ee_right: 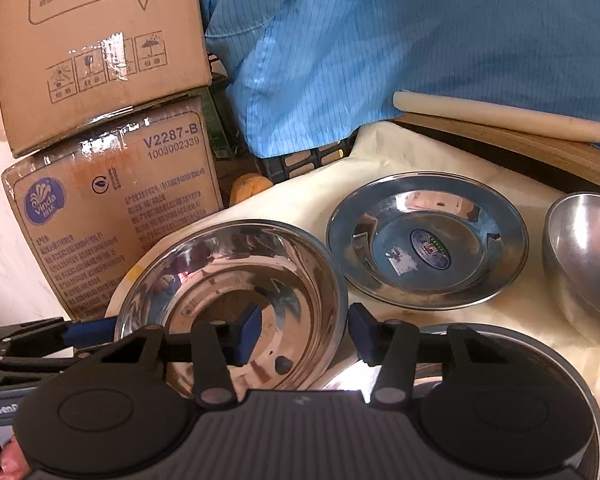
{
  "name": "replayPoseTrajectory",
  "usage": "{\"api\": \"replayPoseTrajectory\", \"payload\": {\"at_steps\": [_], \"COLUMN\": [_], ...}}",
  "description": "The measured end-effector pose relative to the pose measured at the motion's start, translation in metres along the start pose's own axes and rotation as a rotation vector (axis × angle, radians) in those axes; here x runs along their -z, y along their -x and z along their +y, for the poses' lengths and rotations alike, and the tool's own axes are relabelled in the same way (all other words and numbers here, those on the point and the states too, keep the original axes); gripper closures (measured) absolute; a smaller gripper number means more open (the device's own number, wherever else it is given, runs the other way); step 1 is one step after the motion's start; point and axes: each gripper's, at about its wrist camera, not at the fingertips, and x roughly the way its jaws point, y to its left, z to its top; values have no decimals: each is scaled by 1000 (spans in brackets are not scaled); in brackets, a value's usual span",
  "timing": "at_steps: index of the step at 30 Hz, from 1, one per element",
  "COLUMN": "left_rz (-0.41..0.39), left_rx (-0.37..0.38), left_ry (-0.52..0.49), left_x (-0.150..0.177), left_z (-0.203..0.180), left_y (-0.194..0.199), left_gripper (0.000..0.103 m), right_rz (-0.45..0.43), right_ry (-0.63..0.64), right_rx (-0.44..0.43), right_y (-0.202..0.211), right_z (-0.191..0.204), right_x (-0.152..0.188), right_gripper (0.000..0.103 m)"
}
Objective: Organize plates and bowls
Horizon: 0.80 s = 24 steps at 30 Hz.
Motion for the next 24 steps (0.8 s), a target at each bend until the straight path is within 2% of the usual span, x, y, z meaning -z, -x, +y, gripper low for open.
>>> {"api": "replayPoseTrajectory", "payload": {"at_steps": [4,6,8,13,18,24], "left_rz": [-3,-3,-1,-8,-14,-27], "left_rx": [-4,-13,-19,-26,-50,-59], "left_ry": [4,5,10,23,37,40], "left_x": [2,3,3,3,3,-1], "left_z": [0,-1,0,3,3,-5], "left_y": [-2,-2,-3,-3,-2,9], "left_gripper": [54,62,66,69,79,80], "right_rz": [9,10,9,20,15,-33], "right_ry": [1,-2,-14,-24,-38,-90], "right_rx": [12,20,29,40,78,51], "right_y": [-2,-2,-3,-8,-7,10], "right_z": [2,2,1,0,0,-5], "right_x": [0,0,1,0,0,3], "right_gripper": [55,58,64,71,90,93]}}
